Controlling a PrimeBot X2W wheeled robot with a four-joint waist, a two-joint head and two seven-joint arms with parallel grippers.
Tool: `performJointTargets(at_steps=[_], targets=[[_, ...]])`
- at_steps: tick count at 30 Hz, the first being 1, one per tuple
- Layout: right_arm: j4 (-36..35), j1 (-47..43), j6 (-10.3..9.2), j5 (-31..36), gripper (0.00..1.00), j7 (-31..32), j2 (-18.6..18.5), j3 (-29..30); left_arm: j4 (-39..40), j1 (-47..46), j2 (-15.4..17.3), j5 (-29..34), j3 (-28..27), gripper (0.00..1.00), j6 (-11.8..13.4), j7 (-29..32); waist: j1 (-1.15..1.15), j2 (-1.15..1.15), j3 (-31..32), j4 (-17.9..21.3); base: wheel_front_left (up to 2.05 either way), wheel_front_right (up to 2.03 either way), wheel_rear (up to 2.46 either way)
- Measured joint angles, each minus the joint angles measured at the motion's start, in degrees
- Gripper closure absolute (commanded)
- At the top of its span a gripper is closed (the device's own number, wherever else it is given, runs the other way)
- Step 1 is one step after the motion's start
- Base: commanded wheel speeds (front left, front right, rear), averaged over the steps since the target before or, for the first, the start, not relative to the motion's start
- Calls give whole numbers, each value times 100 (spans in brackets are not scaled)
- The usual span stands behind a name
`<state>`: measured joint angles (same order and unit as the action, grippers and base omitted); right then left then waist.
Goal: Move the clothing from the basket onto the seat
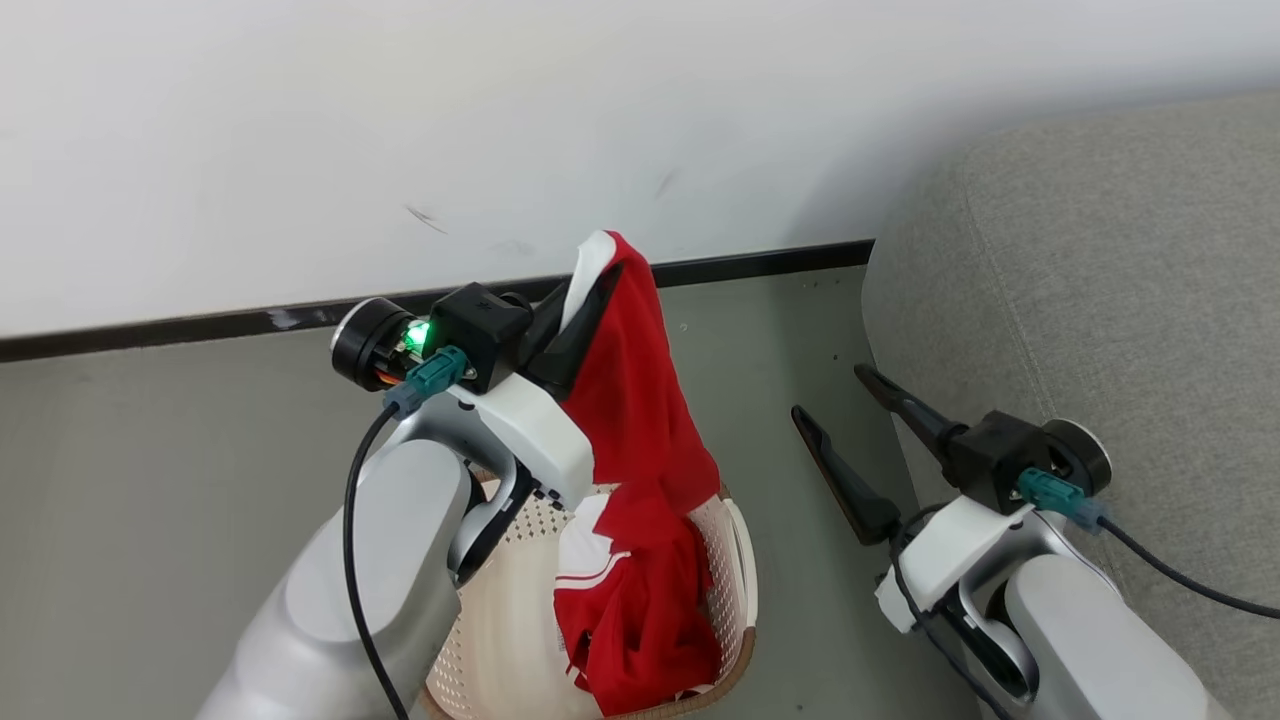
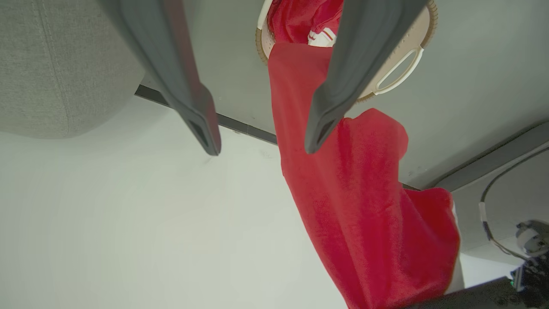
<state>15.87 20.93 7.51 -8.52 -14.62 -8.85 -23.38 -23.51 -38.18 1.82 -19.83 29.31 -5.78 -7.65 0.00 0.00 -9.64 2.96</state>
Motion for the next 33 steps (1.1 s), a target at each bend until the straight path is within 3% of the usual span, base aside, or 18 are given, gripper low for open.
performJointTargets(at_steps=[5,12,20,33], targets=[[227,-77,0,-118,0,0,-174,-401,204,-41,1,-245,246,100,-18,129,0,0,244,33,0,0,0],[431,-77,0,-311,0,0,-144,-866,428,-143,0,-493,497,100,13,367,0,0,533,52,0,0,0],[748,-29,0,-53,0,0,-154,-1489,657,-246,4,-728,771,100,170,614,0,0,765,11,0,0,0],[1344,559,0,247,0,0,134,-1631,1027,-278,8,-1043,1232,100,458,871,0,0,935,-196,0,0,0]])
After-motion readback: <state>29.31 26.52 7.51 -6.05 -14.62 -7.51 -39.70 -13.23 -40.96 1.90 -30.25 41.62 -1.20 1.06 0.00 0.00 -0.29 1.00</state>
